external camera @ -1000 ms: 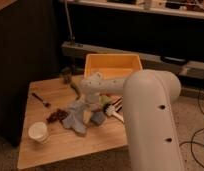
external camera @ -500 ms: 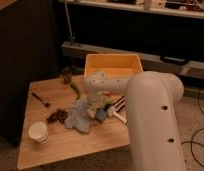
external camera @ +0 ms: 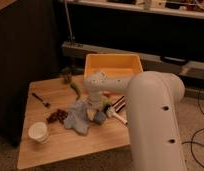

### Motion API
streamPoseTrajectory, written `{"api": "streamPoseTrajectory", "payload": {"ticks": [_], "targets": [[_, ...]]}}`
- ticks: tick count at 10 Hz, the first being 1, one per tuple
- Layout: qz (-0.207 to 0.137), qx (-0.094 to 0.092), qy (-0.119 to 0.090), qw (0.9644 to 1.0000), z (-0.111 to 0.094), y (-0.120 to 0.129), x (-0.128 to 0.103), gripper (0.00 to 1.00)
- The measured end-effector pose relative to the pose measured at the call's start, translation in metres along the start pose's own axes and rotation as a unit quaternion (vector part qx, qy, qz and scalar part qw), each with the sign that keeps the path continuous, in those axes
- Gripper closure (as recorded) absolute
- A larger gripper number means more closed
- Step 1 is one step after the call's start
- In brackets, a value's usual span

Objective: Place sponge in paper cup

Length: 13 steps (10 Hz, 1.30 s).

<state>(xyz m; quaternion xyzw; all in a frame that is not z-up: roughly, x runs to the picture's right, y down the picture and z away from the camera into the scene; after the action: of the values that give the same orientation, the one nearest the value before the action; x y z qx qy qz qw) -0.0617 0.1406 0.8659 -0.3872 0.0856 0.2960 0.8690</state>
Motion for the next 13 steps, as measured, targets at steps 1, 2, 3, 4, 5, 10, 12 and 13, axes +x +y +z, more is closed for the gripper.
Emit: {"api": "streamPoseTrajectory", "payload": {"ticks": [1,2,3,4,5,10,12,13], "targets": [[-0.016,0.009,-0.01,0.9998,-0.02,0.013,-0.013,1.0],[-0.026,0.019,-0.016,0.9993,-0.044,0.021,-0.02,1.0],[-0.036,0.031,-0.027,0.9985,-0.074,0.031,-0.027,1.0],[-0.041,0.034,-0.041,0.9977,-0.097,0.039,-0.034,1.0],[-0.046,0.031,-0.059,0.9967,-0.118,0.046,-0.039,1.0],[-0.117,-0.1,-0.212,0.965,-0.135,0.111,-0.063,1.0],[-0.163,-0.162,-0.257,0.9387,-0.116,0.146,-0.076,1.0],[-0.196,-0.19,-0.281,0.9201,-0.109,0.171,-0.086,1.0]]}}
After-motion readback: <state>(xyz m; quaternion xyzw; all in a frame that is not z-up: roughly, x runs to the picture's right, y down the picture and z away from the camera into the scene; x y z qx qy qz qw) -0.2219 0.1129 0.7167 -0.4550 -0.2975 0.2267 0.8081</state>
